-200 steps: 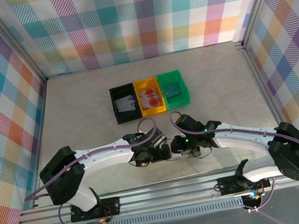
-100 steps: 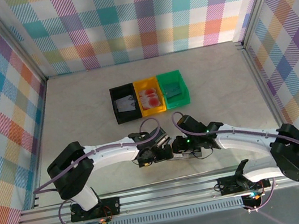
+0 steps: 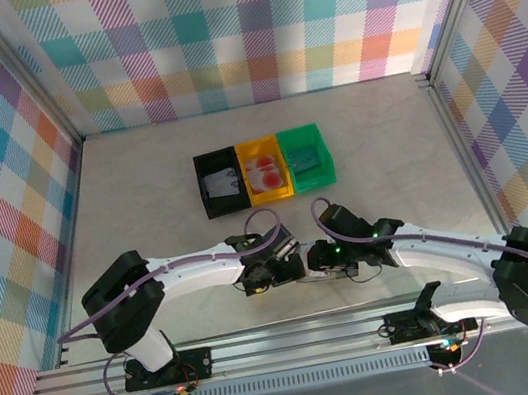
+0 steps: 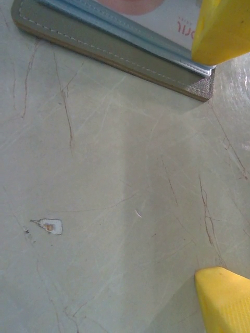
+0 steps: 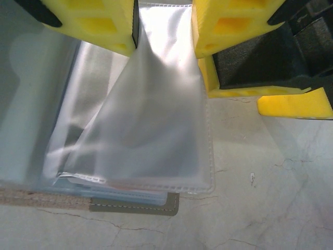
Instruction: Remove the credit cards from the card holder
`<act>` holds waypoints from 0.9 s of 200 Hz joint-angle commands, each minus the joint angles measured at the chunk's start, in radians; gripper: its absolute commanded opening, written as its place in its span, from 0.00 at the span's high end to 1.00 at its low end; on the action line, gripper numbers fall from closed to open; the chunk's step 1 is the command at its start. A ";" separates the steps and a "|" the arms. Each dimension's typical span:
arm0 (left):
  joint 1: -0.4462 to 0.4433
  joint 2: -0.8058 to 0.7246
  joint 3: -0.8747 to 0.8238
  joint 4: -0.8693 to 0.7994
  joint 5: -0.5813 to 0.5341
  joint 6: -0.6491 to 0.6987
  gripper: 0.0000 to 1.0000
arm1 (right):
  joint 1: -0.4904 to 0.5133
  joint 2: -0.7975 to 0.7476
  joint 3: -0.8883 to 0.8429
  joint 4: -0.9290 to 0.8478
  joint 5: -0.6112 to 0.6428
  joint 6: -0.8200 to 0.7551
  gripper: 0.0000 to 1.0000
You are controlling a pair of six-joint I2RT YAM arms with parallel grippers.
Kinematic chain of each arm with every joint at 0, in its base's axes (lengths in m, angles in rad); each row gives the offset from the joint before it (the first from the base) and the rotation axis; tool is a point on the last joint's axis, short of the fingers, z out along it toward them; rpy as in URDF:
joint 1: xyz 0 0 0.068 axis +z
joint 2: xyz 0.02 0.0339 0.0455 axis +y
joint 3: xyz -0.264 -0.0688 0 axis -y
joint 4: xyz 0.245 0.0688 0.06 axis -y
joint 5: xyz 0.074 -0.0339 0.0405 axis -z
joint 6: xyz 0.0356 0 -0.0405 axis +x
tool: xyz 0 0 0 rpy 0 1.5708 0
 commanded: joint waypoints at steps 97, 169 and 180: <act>-0.010 0.115 -0.055 0.319 0.221 -0.103 0.00 | -0.001 -0.060 -0.068 0.078 0.007 0.045 0.70; -0.022 0.105 -0.060 0.397 0.275 -0.085 0.09 | -0.001 -0.072 -0.071 0.089 0.004 0.044 0.70; -0.024 0.104 -0.057 0.403 0.284 -0.079 0.12 | -0.002 -0.074 -0.075 0.095 0.003 0.048 0.70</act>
